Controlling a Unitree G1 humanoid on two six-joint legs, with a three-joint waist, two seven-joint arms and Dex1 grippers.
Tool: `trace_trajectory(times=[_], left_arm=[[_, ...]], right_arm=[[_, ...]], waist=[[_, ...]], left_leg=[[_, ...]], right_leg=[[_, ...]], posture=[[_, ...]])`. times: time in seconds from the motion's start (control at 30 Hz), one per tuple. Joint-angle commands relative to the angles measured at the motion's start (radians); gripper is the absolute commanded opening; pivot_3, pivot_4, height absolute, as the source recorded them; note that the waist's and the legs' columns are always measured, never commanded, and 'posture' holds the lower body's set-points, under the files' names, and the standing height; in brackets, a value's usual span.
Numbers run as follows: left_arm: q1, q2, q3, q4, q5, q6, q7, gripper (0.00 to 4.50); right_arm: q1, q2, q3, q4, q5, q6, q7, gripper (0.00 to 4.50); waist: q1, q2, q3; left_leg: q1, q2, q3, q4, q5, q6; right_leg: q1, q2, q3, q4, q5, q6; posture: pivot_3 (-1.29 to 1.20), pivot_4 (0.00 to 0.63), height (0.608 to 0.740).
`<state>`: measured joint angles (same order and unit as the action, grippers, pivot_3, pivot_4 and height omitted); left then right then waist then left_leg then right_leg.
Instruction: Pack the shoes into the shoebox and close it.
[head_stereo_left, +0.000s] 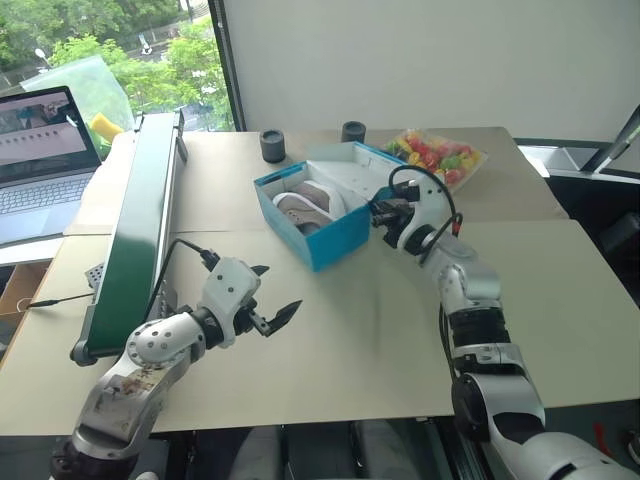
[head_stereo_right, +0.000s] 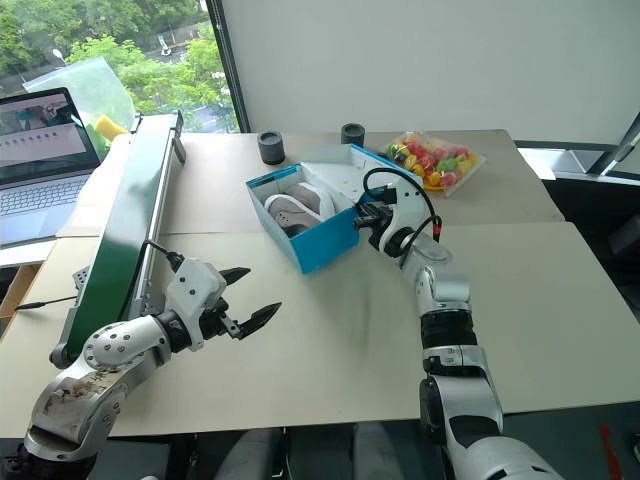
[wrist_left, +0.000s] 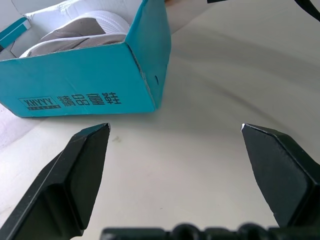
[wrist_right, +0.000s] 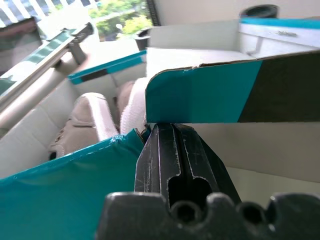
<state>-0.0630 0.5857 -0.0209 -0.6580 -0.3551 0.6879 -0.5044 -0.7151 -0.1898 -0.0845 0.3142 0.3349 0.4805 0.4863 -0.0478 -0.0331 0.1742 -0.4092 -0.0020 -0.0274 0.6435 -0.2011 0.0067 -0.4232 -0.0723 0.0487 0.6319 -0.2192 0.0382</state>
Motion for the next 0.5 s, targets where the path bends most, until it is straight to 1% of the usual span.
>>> trace_trajectory(times=[0.03, 0.17, 0.23, 0.3, 0.47, 0.5], left_arm=[[-0.004, 0.005, 0.012, -0.020, 0.001, -0.010, -0.002, 4.50], [0.001, 0.004, 0.011, -0.025, 0.001, -0.010, 0.000, 4.50], [0.002, 0.003, 0.011, -0.026, 0.002, -0.009, 0.002, 4.50], [0.001, 0.003, 0.012, -0.025, 0.002, -0.010, 0.003, 4.50], [0.006, 0.003, 0.015, -0.033, 0.000, -0.006, 0.007, 4.50], [0.008, 0.004, 0.018, -0.033, -0.001, -0.006, 0.006, 4.50]], right_arm=[[0.082, -0.032, 0.154, -0.206, 0.017, 0.100, 0.135, 0.02], [0.175, -0.085, 0.279, -0.379, 0.025, 0.186, 0.218, 0.02], [0.221, -0.124, 0.351, -0.438, -0.006, 0.204, 0.246, 0.02], [0.239, -0.128, 0.367, -0.426, -0.039, 0.212, 0.210, 0.02], [0.246, -0.147, 0.348, -0.381, -0.101, 0.229, 0.129, 0.02], [0.235, -0.153, 0.339, -0.342, -0.142, 0.222, 0.078, 0.02]], waist=[[0.001, 0.000, 0.000], [0.004, 0.000, 0.000], [0.006, 0.000, 0.000], [0.006, 0.000, 0.000], [0.008, 0.000, 0.000], [0.008, 0.000, 0.000]], left_leg=[[0.000, 0.000, 0.000, 0.000, 0.000, 0.000], [0.000, 0.000, 0.000, 0.000, 0.000, 0.000], [0.000, -0.001, 0.000, 0.001, 0.000, 0.000], [0.001, -0.001, 0.000, 0.001, 0.000, 0.000], [0.002, -0.001, 0.000, 0.001, 0.000, 0.000], [0.002, -0.001, 0.000, 0.001, 0.000, 0.000]], right_leg=[[0.000, 0.000, 0.000, 0.000, 0.000, 0.000], [0.000, -0.001, 0.000, 0.000, 0.000, 0.000], [0.001, -0.001, 0.000, 0.000, 0.000, 0.000], [0.002, -0.001, 0.000, 0.000, 0.000, 0.000], [0.002, -0.001, -0.001, 0.000, 0.000, 0.000], [0.002, -0.001, -0.001, 0.000, 0.000, 0.000]], posture=[[0.00, 0.150, 0.731], [0.00, 0.150, 0.731], [0.00, 0.150, 0.731], [0.00, 0.150, 0.731], [0.00, 0.150, 0.731], [0.00, 0.150, 0.731]])
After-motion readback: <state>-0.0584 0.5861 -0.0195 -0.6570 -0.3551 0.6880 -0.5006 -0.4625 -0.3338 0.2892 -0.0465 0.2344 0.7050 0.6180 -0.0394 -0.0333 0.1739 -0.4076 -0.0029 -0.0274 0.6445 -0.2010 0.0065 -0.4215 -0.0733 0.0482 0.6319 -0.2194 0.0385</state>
